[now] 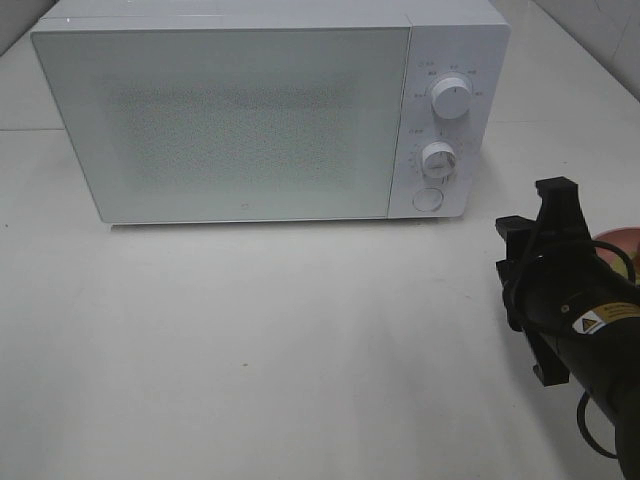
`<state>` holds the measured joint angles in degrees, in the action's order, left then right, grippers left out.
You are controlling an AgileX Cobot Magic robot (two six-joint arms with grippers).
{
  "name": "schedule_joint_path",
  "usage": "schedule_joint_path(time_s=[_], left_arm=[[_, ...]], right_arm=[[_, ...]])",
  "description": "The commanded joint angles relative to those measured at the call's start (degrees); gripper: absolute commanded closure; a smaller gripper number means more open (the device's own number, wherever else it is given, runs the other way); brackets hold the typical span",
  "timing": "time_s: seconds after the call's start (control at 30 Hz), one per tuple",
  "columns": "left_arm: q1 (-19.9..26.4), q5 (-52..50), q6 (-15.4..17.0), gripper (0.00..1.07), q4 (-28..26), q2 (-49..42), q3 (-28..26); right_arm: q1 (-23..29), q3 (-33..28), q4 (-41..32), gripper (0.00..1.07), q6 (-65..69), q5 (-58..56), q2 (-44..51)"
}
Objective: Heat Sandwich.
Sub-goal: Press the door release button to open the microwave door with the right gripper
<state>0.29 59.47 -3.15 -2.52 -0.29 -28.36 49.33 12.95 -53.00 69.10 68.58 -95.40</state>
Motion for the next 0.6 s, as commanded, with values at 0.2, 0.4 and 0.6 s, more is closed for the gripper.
schedule_joint_path(time_s=[0.2,0.4,0.6], left_arm=[[0.0,-0.1,0.1,0.04,-0.3,-0.5,0.1],[0.0,-0.1,0.1,0.04,-0.3,-0.5,0.1],[0.0,-0.1,0.1,0.04,-0.3,-0.5,0.1]], right_arm=[[0.3,-0.1,0.2,1.07,1.9,-1.4,0.2],[0.3,-0.1,0.2,1.07,2.2,-1.7,0.1],[-1.3,-0.1,2.1,1.07,4.4,-4.1,0.1]])
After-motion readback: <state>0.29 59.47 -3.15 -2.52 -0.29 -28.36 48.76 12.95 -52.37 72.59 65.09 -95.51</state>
